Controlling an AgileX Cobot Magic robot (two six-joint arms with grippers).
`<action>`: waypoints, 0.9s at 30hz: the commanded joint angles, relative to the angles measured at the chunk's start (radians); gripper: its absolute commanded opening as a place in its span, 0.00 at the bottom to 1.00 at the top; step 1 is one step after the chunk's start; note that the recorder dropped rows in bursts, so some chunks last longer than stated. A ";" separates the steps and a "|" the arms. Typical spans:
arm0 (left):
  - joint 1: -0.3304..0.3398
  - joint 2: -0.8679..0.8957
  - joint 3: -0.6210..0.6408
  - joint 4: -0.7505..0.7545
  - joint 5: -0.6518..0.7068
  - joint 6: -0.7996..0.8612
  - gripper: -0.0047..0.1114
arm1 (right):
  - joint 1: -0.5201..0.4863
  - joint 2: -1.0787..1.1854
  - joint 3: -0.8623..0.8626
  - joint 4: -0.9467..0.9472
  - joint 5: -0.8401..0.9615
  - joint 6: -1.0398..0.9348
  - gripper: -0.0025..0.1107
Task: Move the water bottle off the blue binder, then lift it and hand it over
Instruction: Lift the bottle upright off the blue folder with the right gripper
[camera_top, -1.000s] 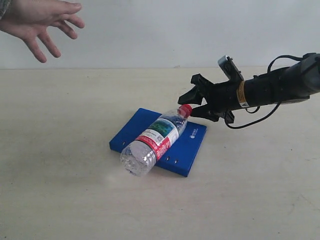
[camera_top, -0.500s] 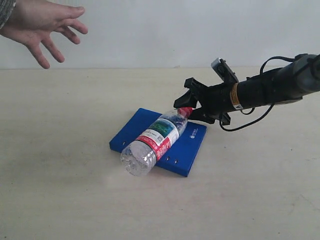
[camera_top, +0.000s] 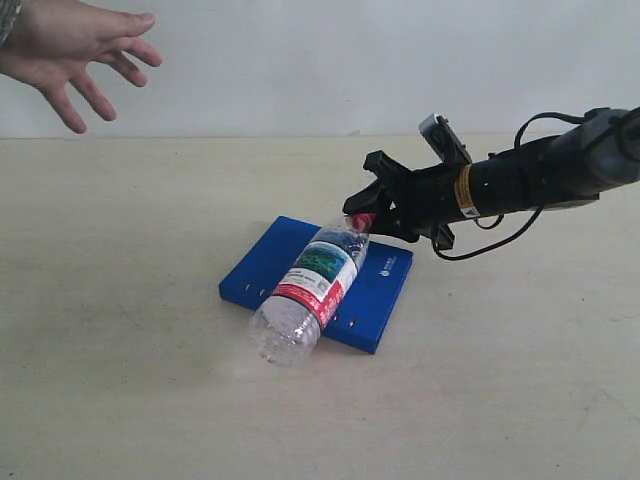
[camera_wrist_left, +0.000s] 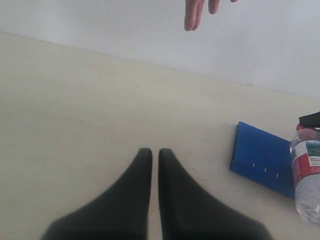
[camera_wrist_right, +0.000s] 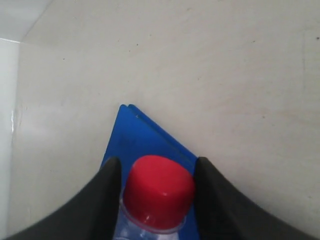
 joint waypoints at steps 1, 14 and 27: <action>-0.004 -0.003 0.003 -0.010 -0.004 -0.004 0.08 | 0.002 0.000 -0.004 -0.033 -0.043 -0.013 0.02; -0.004 -0.003 0.003 -0.010 -0.004 -0.004 0.08 | -0.009 -0.165 -0.004 -0.085 -0.030 -0.211 0.02; -0.004 -0.003 0.003 -0.010 -0.004 -0.004 0.08 | -0.015 -0.353 -0.002 -0.250 0.112 -0.243 0.02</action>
